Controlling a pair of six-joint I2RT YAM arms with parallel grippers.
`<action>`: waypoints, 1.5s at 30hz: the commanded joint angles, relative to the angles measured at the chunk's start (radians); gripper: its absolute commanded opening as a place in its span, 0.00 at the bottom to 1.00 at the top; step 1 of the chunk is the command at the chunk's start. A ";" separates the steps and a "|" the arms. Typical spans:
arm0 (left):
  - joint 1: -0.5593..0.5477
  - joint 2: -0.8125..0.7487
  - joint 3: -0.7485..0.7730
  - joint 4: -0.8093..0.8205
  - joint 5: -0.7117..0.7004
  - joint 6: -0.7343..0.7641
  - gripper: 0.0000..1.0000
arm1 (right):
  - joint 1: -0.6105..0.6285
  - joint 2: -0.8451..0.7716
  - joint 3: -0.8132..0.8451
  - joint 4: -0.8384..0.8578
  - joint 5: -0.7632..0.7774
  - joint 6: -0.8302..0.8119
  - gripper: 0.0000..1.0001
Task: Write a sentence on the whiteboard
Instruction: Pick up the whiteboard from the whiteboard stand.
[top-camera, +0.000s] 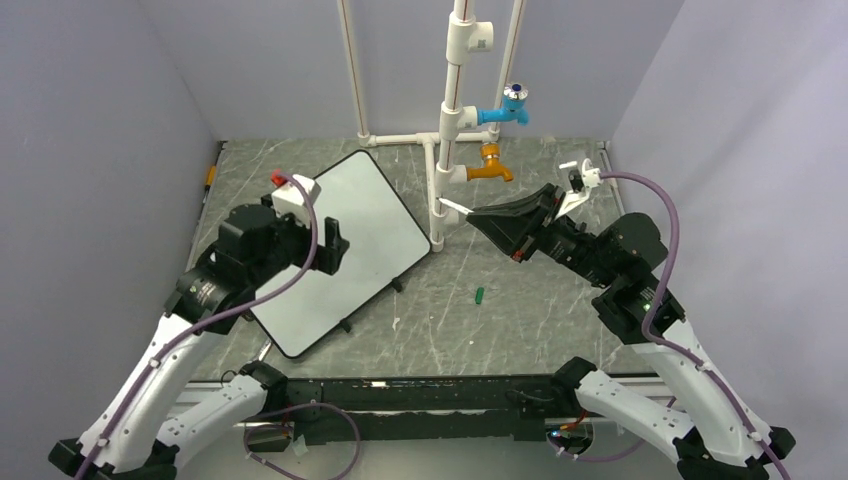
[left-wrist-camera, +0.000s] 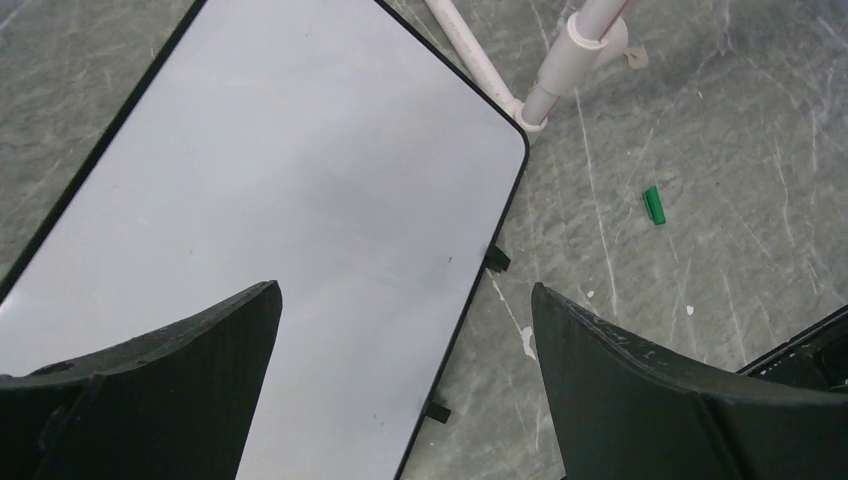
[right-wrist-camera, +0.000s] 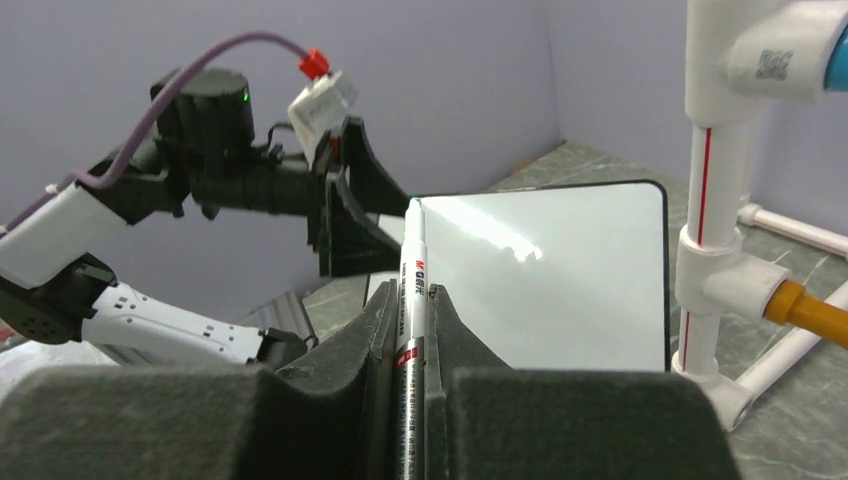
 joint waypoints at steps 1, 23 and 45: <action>0.168 0.029 0.063 -0.010 0.220 0.065 1.00 | 0.008 0.014 0.007 -0.012 -0.044 -0.026 0.00; 0.764 0.590 0.271 0.097 0.828 -0.010 0.92 | 0.030 0.087 -0.002 0.004 -0.105 -0.034 0.00; 0.828 0.931 0.499 -0.143 0.908 0.186 0.67 | 0.039 0.115 0.029 -0.036 -0.158 -0.073 0.00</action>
